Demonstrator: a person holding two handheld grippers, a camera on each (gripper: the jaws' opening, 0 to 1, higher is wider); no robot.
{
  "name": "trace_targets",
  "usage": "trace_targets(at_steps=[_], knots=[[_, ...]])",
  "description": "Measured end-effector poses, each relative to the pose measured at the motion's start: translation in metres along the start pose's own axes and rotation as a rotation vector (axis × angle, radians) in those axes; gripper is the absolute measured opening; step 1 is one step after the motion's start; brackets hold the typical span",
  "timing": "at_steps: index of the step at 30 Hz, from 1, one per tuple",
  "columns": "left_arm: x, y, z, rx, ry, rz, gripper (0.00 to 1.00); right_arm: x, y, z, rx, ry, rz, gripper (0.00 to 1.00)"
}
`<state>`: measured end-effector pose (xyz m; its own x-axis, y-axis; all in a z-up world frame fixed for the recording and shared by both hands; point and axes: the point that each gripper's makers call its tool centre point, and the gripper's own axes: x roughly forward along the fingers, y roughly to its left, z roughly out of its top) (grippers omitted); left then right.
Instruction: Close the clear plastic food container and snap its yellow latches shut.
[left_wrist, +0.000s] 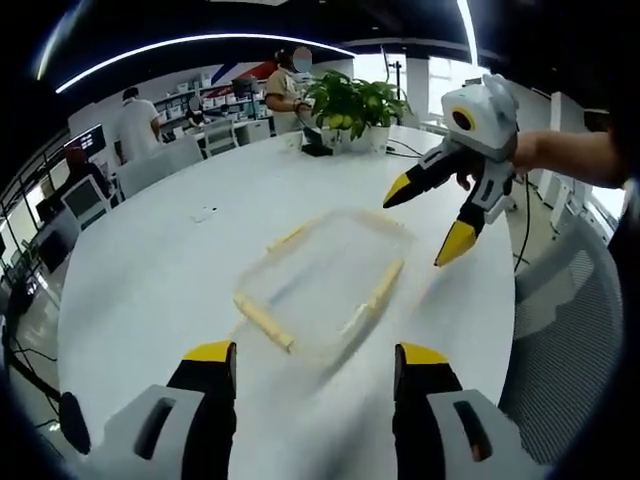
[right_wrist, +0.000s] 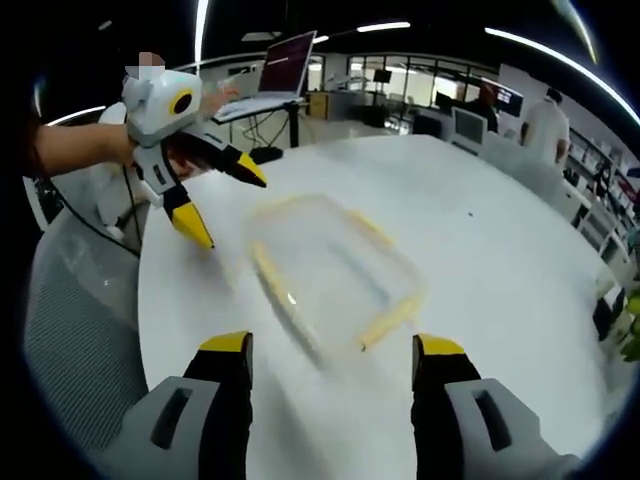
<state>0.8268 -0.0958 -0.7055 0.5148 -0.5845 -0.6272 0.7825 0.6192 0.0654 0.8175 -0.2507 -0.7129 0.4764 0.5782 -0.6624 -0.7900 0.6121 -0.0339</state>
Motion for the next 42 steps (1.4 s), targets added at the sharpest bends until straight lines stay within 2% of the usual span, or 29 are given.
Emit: trace_targets(at_steps=[8, 16, 19, 23, 26, 31, 36, 42], knots=[[-0.021, -0.017, -0.007, -0.023, -0.026, 0.010, 0.65, -0.023, 0.015, -0.010, 0.026, -0.042, -0.035, 0.66], [-0.045, -0.033, -0.013, -0.052, -0.080, 0.036, 0.71, -0.041, 0.028, -0.017, 0.074, -0.089, -0.072, 0.70], [-0.052, -0.038, -0.016, -0.072, -0.088, 0.049, 0.73, -0.052, 0.031, -0.019, 0.111, -0.121, -0.096, 0.72], [-0.061, -0.044, -0.020, -0.081, -0.090, 0.059, 0.77, -0.064, 0.036, -0.024, 0.126, -0.130, -0.111, 0.77], [-0.067, -0.047, -0.026, -0.088, -0.078, 0.072, 0.81, -0.071, 0.041, -0.028, 0.136, -0.128, -0.111, 0.81], [-0.076, -0.053, -0.028, -0.112, -0.097, 0.078, 0.88, -0.080, 0.047, -0.035, 0.142, -0.125, -0.124, 0.86], [-0.080, -0.051, -0.030, -0.097, -0.098, 0.101, 0.99, -0.085, 0.050, -0.039, 0.143, -0.138, -0.132, 0.93], [-0.084, -0.050, -0.028, -0.081, -0.105, 0.112, 0.99, -0.091, 0.048, -0.042, 0.140, -0.142, -0.140, 0.99]])
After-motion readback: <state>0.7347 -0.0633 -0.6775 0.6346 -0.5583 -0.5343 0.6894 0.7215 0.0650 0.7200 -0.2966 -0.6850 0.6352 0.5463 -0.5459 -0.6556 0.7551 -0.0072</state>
